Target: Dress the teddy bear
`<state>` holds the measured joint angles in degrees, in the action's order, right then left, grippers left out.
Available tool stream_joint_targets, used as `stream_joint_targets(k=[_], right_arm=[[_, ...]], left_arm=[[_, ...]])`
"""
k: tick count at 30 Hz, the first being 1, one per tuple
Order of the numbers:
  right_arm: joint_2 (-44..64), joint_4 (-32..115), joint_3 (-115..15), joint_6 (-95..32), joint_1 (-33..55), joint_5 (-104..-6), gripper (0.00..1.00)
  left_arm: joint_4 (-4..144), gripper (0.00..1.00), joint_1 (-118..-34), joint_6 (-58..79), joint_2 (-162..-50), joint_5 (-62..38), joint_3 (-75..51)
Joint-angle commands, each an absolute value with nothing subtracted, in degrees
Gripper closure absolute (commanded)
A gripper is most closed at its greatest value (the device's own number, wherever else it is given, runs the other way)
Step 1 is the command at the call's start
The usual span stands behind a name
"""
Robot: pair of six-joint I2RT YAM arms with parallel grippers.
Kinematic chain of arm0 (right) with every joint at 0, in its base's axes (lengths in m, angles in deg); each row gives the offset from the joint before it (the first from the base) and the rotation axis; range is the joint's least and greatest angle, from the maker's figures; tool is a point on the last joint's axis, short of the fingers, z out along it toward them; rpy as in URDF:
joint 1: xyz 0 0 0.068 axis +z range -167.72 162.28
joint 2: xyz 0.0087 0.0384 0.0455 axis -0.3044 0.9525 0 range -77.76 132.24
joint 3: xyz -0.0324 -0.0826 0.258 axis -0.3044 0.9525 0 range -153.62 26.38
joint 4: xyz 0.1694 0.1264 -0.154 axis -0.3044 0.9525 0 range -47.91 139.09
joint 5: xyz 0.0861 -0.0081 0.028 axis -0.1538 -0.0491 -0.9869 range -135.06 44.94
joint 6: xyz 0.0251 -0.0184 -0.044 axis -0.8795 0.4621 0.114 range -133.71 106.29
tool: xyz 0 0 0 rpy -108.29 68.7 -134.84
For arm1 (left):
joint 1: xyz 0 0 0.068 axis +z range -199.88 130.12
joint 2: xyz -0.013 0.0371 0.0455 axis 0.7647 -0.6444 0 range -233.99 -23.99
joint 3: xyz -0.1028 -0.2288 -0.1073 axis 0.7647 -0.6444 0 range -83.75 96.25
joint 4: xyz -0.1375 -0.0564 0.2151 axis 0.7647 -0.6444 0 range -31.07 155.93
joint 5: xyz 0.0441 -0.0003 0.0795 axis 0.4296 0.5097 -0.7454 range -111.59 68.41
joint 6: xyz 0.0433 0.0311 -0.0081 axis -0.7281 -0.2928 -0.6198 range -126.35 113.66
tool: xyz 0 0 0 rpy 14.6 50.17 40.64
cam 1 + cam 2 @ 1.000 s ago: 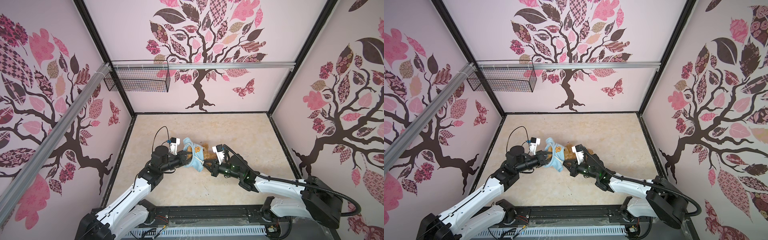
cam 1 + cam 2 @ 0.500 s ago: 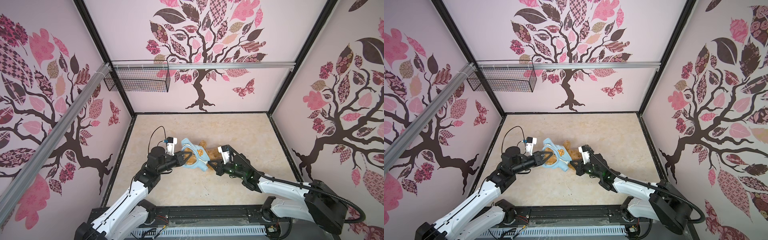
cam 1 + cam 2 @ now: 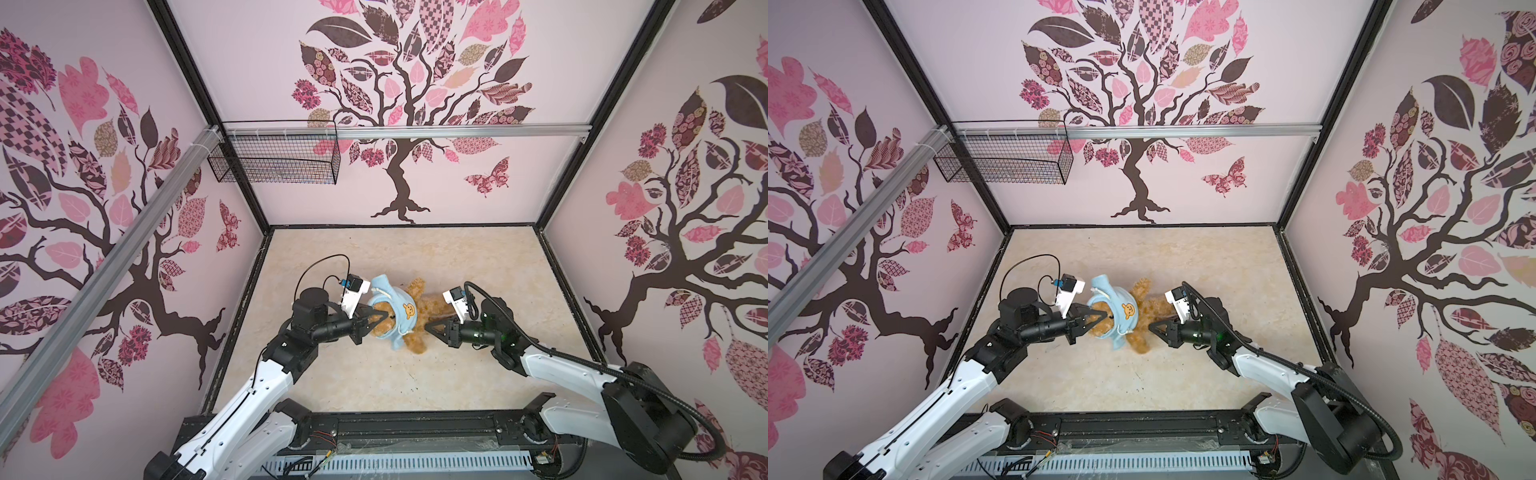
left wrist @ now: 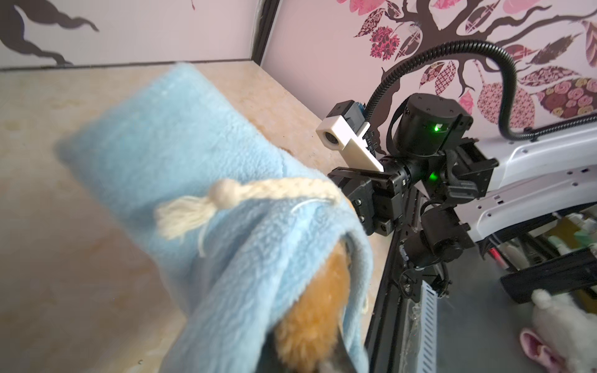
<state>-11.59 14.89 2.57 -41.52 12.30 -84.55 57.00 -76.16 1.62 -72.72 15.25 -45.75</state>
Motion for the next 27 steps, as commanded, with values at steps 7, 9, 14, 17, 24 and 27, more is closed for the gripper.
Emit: stream_joint_targets(k=[7, 9, 14, 17, 24, 27], right_arm=[[-23.4, 28.8, -7.1, -43.3, 9.7, -91.9, 0.55], [-21.7, 27.1, -8.9, -47.3, 9.7, -93.9, 0.54], [-16.5, 27.6, -12.1, -50.3, 9.6, -93.5, 0.52], [-14.0, 25.2, -12.3, -51.3, 9.7, -93.5, 0.52], [-10.8, 16.9, -12.4, -56.5, 10.3, -96.4, 0.57], [-9.8, 16.7, -13.0, -56.4, 11.5, -95.8, 0.58]], left_arm=[[54.5, 1.00, -79.7, -32.8, -70.4, 16.9, -43.0], [54.9, 1.00, -80.9, -35.9, -70.7, 15.5, -43.9], [57.7, 1.00, -81.9, -35.4, -71.1, 15.9, -45.2], [57.3, 1.00, -82.4, -35.4, -71.4, 15.9, -45.4], [55.9, 1.00, -82.5, -36.5, -72.1, 16.1, -45.2], [55.2, 1.00, -82.6, -36.4, -72.6, 16.2, -45.0]])
